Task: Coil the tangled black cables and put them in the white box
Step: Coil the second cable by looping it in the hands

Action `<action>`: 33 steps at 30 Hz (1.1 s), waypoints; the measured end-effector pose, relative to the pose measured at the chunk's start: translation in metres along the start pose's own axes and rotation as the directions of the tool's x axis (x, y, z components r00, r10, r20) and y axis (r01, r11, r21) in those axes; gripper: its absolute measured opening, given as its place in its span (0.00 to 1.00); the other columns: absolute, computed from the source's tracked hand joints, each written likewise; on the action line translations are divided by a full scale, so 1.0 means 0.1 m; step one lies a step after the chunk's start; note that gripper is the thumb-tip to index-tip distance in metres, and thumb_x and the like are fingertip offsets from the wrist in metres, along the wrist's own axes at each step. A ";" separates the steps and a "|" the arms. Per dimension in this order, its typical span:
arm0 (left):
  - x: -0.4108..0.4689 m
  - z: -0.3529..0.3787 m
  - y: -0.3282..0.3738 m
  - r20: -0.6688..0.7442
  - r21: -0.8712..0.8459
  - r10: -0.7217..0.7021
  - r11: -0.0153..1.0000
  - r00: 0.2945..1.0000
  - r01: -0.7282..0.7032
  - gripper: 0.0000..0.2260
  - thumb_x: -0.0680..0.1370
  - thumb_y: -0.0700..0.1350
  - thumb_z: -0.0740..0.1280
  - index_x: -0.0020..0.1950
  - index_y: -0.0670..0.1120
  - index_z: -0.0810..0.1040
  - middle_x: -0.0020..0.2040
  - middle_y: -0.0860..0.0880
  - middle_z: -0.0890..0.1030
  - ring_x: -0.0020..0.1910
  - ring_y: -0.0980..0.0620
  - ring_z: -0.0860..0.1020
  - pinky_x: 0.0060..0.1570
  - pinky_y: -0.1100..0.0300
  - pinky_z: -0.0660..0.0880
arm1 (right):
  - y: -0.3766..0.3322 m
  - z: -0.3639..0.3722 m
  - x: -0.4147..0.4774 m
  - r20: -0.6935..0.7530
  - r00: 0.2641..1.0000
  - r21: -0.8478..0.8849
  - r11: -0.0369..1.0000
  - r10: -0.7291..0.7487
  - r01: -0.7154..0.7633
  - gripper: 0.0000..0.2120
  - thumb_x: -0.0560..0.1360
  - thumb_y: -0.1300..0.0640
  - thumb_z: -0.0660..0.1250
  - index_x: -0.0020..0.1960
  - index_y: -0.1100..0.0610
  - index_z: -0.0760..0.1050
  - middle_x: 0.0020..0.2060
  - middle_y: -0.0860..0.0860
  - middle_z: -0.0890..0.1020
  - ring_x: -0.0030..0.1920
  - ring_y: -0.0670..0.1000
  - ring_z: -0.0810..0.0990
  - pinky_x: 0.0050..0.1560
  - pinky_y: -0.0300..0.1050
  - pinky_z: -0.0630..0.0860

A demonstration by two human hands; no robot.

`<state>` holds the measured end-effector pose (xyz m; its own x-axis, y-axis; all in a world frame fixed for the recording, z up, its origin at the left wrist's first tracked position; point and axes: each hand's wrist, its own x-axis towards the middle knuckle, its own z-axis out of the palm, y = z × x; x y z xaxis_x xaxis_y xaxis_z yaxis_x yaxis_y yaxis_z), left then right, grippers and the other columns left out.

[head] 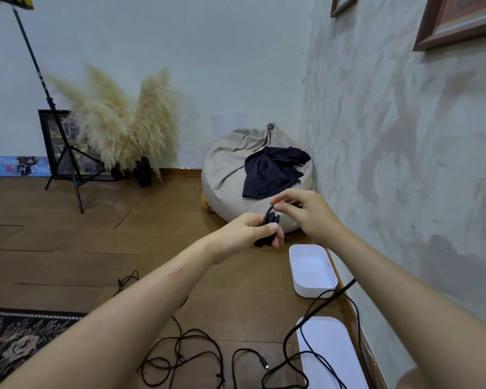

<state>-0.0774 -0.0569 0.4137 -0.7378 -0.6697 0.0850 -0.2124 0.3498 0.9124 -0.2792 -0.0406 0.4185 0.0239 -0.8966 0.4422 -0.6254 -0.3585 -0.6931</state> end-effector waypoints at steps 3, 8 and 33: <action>0.00 -0.04 0.04 -0.005 -0.010 0.033 0.999 0.999 -0.033 0.12 0.87 0.45 0.60 0.56 0.42 0.81 0.45 0.47 0.83 0.60 0.41 0.80 0.63 0.52 0.74 | -0.02 0.00 -0.01 0.016 1.000 0.050 0.999 0.005 -0.006 0.05 0.80 0.56 0.70 0.49 0.49 0.85 0.42 0.44 0.85 0.47 0.44 0.82 0.51 0.45 0.77; -0.01 -0.09 0.10 -0.023 -0.053 0.097 0.994 0.995 -0.099 0.10 0.86 0.45 0.61 0.54 0.44 0.81 0.44 0.49 0.83 0.61 0.40 0.80 0.63 0.54 0.72 | -0.01 0.06 0.00 0.040 0.999 0.158 0.987 0.011 -0.017 0.12 0.79 0.54 0.67 0.51 0.37 0.84 0.47 0.47 0.87 0.53 0.51 0.84 0.61 0.52 0.78; 0.12 -0.20 0.07 -0.367 -0.417 0.021 0.890 0.930 -0.185 0.09 0.86 0.44 0.61 0.54 0.43 0.79 0.42 0.50 0.85 0.62 0.49 0.83 0.59 0.48 0.74 | -0.22 0.65 -0.11 0.363 0.908 0.272 0.908 0.210 -0.318 0.11 0.86 0.53 0.59 0.64 0.55 0.74 0.47 0.56 0.84 0.34 0.52 0.79 0.38 0.46 0.79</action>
<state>-0.0746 -0.0757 0.4287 -0.4553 -0.8558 0.2455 0.2148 0.1620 0.9631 -0.2150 -0.0397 0.3918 0.1735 -0.9836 0.0494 -0.3637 -0.1106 -0.9249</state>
